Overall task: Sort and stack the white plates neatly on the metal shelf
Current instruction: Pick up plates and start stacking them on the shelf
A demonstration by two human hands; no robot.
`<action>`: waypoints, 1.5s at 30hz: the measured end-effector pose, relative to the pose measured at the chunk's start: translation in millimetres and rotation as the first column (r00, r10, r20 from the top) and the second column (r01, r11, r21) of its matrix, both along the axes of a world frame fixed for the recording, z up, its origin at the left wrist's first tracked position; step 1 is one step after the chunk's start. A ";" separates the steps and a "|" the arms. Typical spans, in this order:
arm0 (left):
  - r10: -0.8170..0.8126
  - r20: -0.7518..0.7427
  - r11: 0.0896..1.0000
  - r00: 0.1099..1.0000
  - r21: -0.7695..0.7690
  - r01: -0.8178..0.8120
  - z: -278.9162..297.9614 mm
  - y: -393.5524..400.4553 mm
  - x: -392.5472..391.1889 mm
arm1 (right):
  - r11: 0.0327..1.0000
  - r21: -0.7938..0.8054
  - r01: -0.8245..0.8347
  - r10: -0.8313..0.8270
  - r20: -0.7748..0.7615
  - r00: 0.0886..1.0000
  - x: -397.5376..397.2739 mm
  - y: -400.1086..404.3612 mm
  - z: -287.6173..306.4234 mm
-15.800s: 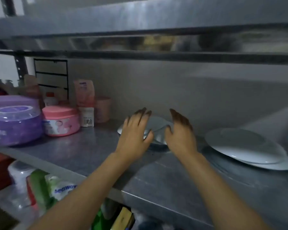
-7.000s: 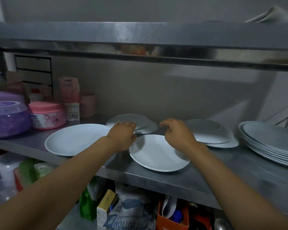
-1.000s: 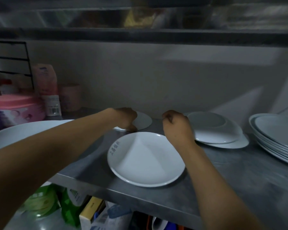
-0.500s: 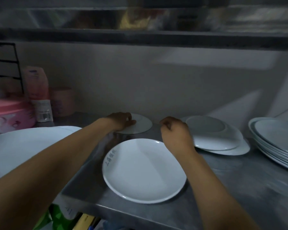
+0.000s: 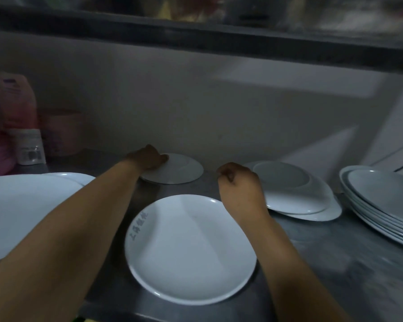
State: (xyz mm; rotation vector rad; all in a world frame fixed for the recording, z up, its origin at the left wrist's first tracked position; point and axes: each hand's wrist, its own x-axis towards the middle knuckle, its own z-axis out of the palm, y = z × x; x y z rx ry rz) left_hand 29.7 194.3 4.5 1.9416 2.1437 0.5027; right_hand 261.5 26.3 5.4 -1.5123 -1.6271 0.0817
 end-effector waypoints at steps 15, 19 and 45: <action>-0.025 0.342 0.987 0.939 0.155 -0.031 25.7 5.1 -10.2 | 0.999 -0.021 0.029 -0.029 -0.026 0.999 0.0 3.7 -1.0; -0.057 0.532 0.967 0.845 0.241 -0.087 46.1 -18.2 -12.9 | 1.000 -0.024 -0.004 0.003 -0.040 0.999 -2.1 -0.9 0.6; -0.403 -0.735 0.296 0.545 0.459 0.838 51.3 -284.2 39.5 | 0.972 0.087 -0.219 0.169 0.390 0.905 16.5 -150.1 33.1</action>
